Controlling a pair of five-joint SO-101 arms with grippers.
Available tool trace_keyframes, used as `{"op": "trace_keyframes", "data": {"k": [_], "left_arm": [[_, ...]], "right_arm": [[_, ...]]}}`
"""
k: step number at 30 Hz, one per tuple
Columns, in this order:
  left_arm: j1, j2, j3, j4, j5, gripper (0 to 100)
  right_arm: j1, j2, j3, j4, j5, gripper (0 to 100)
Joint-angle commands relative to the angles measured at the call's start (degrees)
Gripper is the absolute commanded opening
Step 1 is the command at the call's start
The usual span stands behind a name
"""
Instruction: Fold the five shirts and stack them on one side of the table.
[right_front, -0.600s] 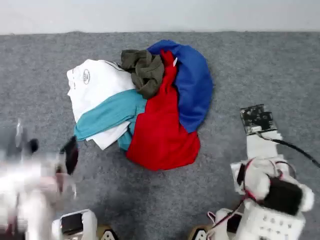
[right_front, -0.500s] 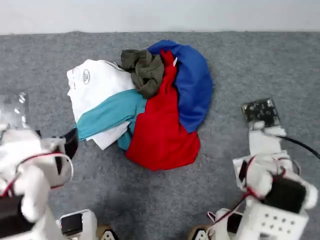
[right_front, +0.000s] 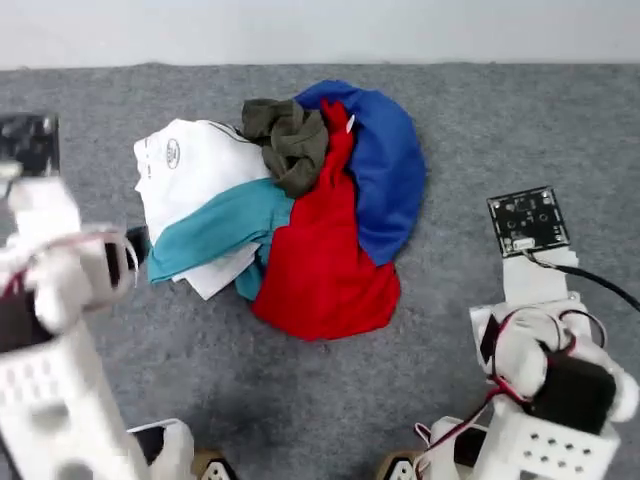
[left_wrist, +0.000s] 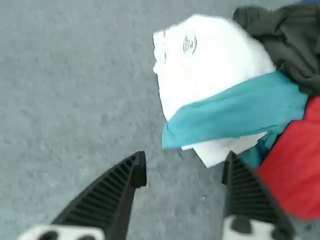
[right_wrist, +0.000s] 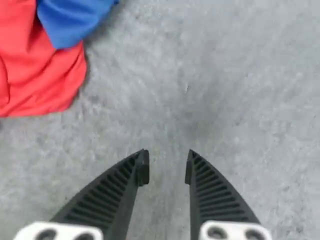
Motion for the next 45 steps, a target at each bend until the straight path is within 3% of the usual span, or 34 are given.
{"op": "trace_keyframes", "data": {"k": [1,8,11,15,22,25,34,40,45], "left_arm": [[3.9,11.3,-9.4,2.4,0.3,24],[18.8,27.0,-22.1,4.3,0.1,24],[22.6,33.6,-22.2,4.3,-0.4,24],[24.8,43.2,-22.3,3.9,-6.9,24],[22.6,57.9,-26.2,-13.7,-10.0,24],[23.2,63.5,-30.6,-16.8,-10.0,24],[22.2,84.9,-43.9,-16.9,-10.0,23],[19.2,93.5,-53.9,-16.0,-10.5,1],[15.6,92.1,-66.1,-2.3,-10.4,1]], "right_arm": [[0.7,0.7,-1.6,-3.0,-0.7,13.9],[1.8,7.0,-4.0,-4.3,-1.1,13.9],[4.5,12.8,-8.1,-3.6,-1.1,13.9],[6.2,19.2,-13.8,-1.0,-1.1,13.9],[6.1,22.0,-15.7,0.8,-1.1,13.8],[6.1,22.0,-15.8,0.8,-1.1,13.7],[6.1,22.0,-12.9,0.6,-1.1,13.7],[6.1,22.0,-8.0,-0.6,-0.8,13.7],[6.1,22.0,-5.5,-2.7,-0.8,13.7]]}}
